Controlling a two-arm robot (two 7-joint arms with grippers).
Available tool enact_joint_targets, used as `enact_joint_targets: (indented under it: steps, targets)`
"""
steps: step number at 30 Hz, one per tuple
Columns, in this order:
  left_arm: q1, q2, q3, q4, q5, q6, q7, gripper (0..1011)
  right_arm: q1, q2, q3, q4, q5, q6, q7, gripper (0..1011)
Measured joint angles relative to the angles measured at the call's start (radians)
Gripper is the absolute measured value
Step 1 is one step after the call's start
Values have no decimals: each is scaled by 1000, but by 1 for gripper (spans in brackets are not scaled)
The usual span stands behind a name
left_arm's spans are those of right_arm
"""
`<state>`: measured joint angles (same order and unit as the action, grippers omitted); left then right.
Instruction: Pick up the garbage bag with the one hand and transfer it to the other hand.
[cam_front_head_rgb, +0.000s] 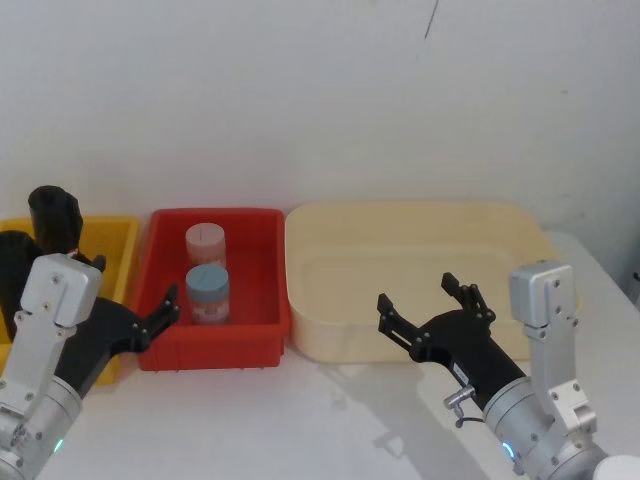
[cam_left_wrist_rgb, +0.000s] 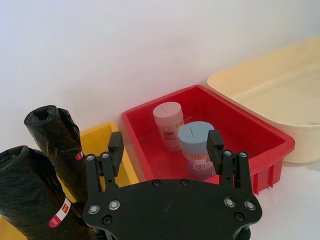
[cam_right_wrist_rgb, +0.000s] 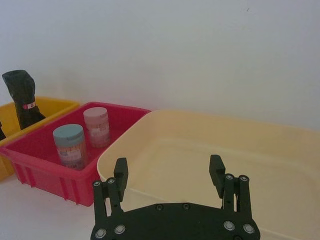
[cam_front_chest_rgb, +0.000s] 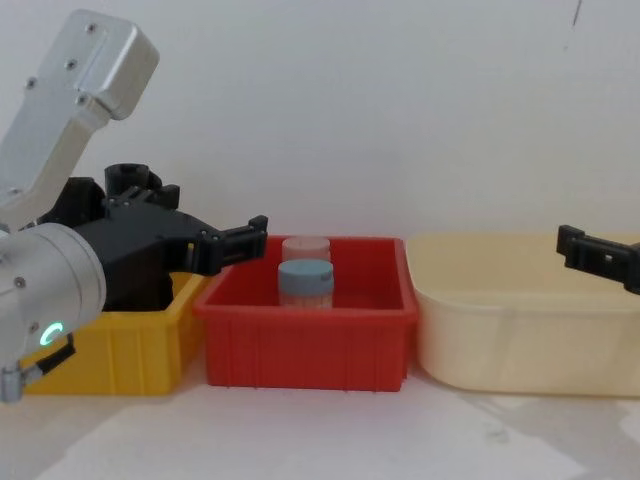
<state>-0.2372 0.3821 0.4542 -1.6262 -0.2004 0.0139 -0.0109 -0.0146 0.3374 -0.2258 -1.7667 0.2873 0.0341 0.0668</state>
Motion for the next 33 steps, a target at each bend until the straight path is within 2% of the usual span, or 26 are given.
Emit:
enact_joint_targets:
  steps: [33]
  targets:
    - [0, 0, 0, 0, 0, 0, 0, 1001, 0, 0, 0, 0, 0, 0, 0, 1000]
